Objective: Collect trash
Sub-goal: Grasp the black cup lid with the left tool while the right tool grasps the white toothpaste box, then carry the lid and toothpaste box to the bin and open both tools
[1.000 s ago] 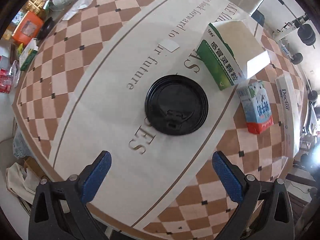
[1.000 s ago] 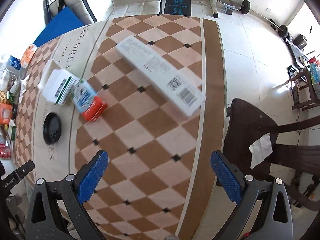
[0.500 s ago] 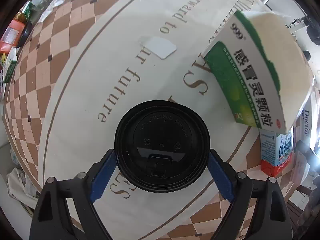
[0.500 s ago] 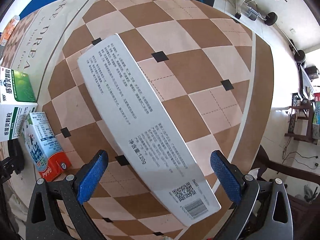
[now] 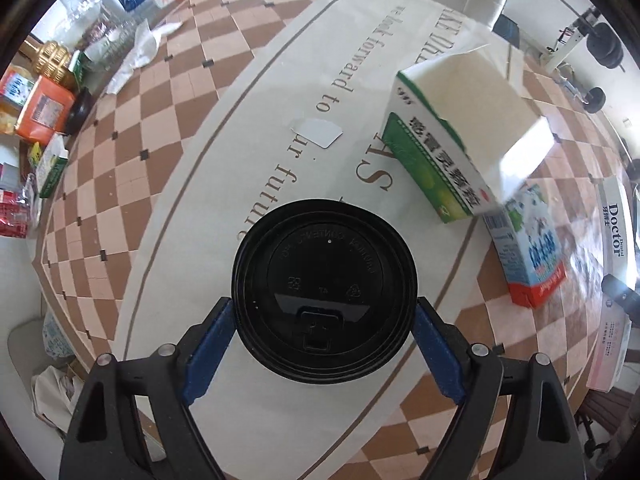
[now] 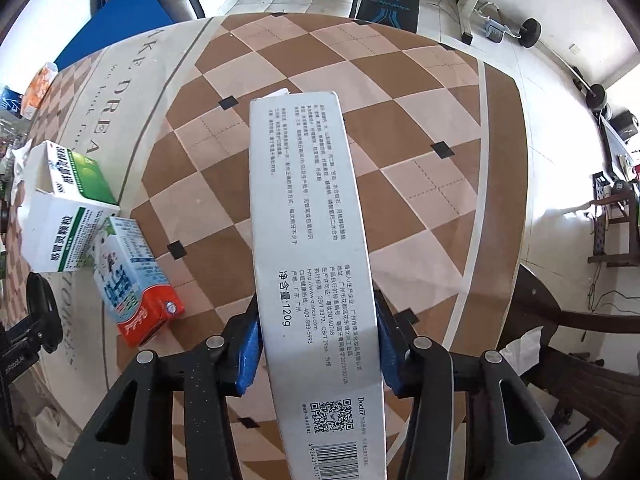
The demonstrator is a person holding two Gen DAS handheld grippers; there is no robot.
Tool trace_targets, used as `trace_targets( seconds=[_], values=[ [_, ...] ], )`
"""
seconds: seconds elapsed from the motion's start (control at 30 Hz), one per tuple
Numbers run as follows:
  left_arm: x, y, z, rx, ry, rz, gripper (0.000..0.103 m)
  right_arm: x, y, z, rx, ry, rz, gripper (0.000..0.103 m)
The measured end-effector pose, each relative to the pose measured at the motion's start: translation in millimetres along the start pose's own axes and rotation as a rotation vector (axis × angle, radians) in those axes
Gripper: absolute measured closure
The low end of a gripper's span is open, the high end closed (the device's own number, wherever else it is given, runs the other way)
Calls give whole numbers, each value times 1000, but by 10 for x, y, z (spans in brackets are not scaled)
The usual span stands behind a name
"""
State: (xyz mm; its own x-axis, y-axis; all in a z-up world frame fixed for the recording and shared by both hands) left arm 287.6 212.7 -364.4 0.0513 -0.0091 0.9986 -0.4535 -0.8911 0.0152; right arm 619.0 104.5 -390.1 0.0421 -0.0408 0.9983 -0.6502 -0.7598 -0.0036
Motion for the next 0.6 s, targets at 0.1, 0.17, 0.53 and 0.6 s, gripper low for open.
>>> trace_targets(
  seconds=[0.1,0.17,0.53,0.6],
  values=[
    [212,252,-5,-30,-6,47,17,110,261,-118,-5,-35,21,53],
    [338,407,9,-48,-8,78,17,198,476,-225,1,-56,36,53],
    [660,1304,-325,-105,36,239,17,546,2162,-942,69,-130,111,54],
    [702,1616,-465,-114,50,254,17,584,2536,-1038,71,-145,118,54]
  ],
)
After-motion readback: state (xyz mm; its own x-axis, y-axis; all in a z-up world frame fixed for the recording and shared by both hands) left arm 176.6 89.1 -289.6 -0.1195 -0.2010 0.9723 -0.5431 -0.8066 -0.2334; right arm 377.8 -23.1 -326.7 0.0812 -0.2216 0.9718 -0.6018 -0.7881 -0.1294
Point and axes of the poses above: each gripper's, at about its wrist camera, not at the fingertips, and x roughly against the way its jaws point, z to its right, y to its underside, the point moved 5 cm from there along -x, roughly the way its jaws point, and after that the axes turned 10 degrees about -z, right-handed, at the moved point
